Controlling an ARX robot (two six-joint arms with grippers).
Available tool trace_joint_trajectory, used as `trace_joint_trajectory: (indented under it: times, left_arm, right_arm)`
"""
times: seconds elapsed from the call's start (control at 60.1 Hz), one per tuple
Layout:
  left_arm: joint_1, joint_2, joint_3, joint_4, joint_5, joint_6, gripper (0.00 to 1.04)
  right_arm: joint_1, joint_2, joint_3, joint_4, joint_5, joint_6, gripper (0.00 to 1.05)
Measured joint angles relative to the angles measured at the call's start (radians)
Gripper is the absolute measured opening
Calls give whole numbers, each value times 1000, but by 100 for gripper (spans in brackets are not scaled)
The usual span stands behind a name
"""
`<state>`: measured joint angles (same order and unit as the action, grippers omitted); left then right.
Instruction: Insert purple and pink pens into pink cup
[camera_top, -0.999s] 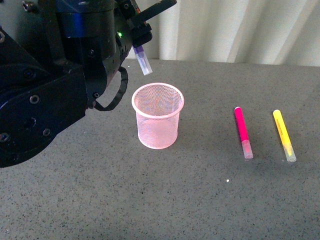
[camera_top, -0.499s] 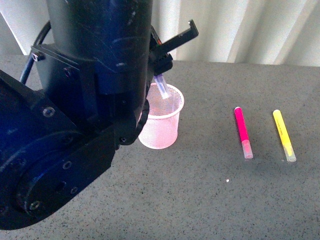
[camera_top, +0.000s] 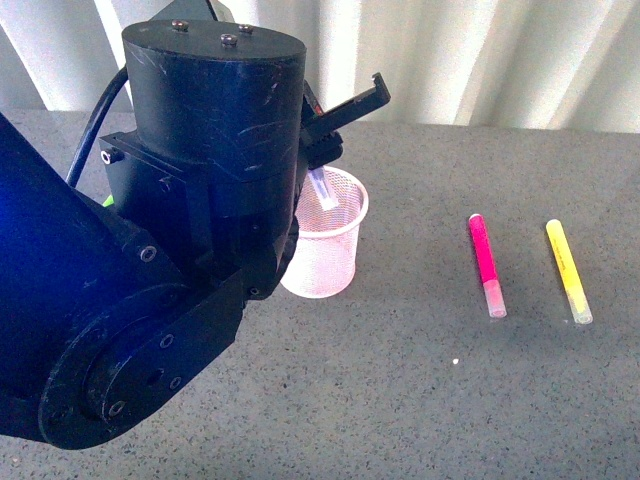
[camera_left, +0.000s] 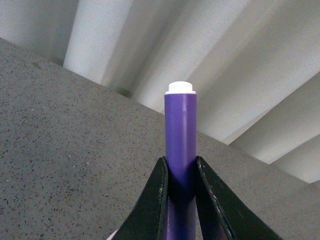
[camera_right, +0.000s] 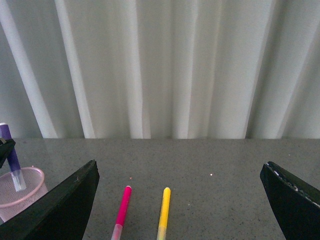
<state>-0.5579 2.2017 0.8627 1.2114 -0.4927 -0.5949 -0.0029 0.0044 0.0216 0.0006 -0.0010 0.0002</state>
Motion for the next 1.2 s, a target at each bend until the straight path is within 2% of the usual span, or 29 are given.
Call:
trace_joint_trajectory:
  times: [0.15, 0.649, 0.899, 1.048, 1.198]
  left_arm:
    - [14, 2, 0, 0, 6, 13, 14]
    - [14, -5, 9, -21, 5, 32, 99]
    - [67, -206, -66, -169, 74, 80, 98]
    - [141, -431, -134, -330, 116, 116, 98]
    - [168, -697, -229, -510, 163, 160, 98]
  right_arm:
    - [0, 0, 0, 0, 0, 0, 98]
    - [0, 0, 0, 0, 0, 0, 98]
    - [0, 0, 0, 0, 0, 0, 98]
    - [0, 0, 0, 0, 0, 0, 98]
    - [0, 0, 0, 0, 0, 0, 98]
